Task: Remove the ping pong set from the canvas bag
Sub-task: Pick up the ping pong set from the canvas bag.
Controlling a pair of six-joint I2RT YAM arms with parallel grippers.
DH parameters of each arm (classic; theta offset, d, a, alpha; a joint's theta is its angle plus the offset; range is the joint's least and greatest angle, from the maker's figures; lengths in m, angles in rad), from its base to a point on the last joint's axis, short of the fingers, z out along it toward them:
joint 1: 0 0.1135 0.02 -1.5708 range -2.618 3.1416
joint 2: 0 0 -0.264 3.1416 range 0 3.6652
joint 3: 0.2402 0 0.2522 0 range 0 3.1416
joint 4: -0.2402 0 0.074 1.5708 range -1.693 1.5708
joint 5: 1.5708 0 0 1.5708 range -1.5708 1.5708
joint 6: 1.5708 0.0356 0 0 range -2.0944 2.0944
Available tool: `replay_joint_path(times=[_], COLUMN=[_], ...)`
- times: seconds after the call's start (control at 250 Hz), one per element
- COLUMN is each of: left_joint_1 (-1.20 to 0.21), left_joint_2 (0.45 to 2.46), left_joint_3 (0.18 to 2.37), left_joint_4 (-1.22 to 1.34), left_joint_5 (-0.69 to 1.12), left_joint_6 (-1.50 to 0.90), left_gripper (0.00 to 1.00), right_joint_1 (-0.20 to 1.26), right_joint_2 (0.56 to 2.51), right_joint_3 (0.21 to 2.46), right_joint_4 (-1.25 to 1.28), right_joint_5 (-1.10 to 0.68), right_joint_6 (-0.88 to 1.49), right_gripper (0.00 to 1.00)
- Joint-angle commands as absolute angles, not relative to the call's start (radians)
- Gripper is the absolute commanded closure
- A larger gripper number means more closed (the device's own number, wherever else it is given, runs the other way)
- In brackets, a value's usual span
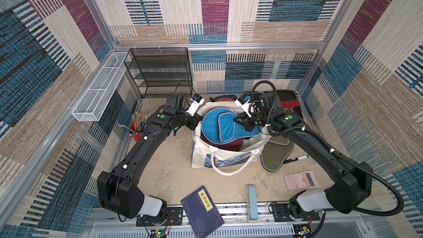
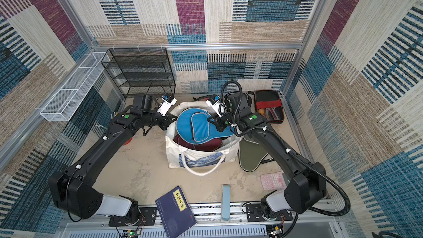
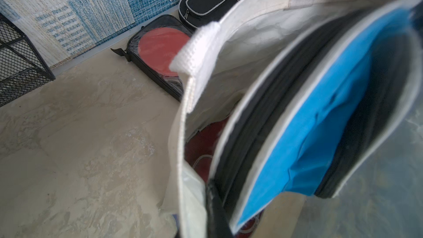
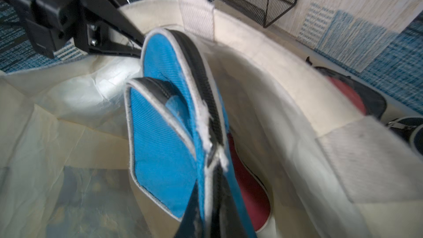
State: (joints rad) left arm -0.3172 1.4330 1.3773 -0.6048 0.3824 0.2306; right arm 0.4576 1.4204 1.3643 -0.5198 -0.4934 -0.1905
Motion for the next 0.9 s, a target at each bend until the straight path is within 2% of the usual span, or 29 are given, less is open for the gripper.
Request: replay_joint_path(times=[0.0, 0.076, 0.188, 0.256, 0.364, 0.584, 0.74, 0.836, 0.868, 0.896], left_joint_1=[-0.309, -0.298, -0.265, -0.239, -0.205, -0.183, -0.184, -0.184, -0.184, -0.184], left_joint_2=[1.421, 1.403, 1.366, 1.340, 1.303, 1.275, 1.316, 1.343, 1.354, 1.363], left_joint_3=[1.400, 1.404, 1.406, 1.407, 1.407, 1.373, 1.355, 1.360, 1.364, 1.366], left_joint_4=[-0.540, -0.533, -0.517, -0.505, -0.486, -0.412, -0.346, -0.307, -0.293, -0.276], left_joint_5=[0.367, 0.354, 0.344, 0.354, 0.455, 0.810, 0.893, 0.926, 0.947, 0.963], left_joint_6=[0.267, 0.265, 0.243, 0.224, 0.189, 0.141, 0.090, 0.063, 0.054, 0.040], left_gripper=[0.85, 0.61, 0.33, 0.23, 0.16, 0.07, 0.07, 0.16, 0.24, 0.36], right_joint_1=[0.454, 0.448, 0.436, 0.428, 0.416, 0.401, 0.401, 0.402, 0.402, 0.402], right_joint_2=[1.395, 1.382, 1.367, 1.359, 1.353, 1.382, 1.400, 1.401, 1.401, 1.402], right_joint_3=[1.418, 1.443, 1.464, 1.466, 1.457, 1.467, 1.478, 1.477, 1.476, 1.476], right_joint_4=[-0.424, -0.422, -0.406, -0.385, -0.337, -0.280, -0.269, -0.265, -0.260, -0.259], right_joint_5=[-0.498, -0.493, -0.497, -0.507, -0.552, -0.694, -0.803, -0.842, -0.852, -0.862], right_joint_6=[-0.120, -0.096, -0.062, -0.043, -0.016, -0.002, -0.017, -0.023, -0.023, -0.025], right_gripper=[1.00, 1.00, 1.00, 1.00, 1.00, 1.00, 1.00, 1.00, 1.00, 1.00])
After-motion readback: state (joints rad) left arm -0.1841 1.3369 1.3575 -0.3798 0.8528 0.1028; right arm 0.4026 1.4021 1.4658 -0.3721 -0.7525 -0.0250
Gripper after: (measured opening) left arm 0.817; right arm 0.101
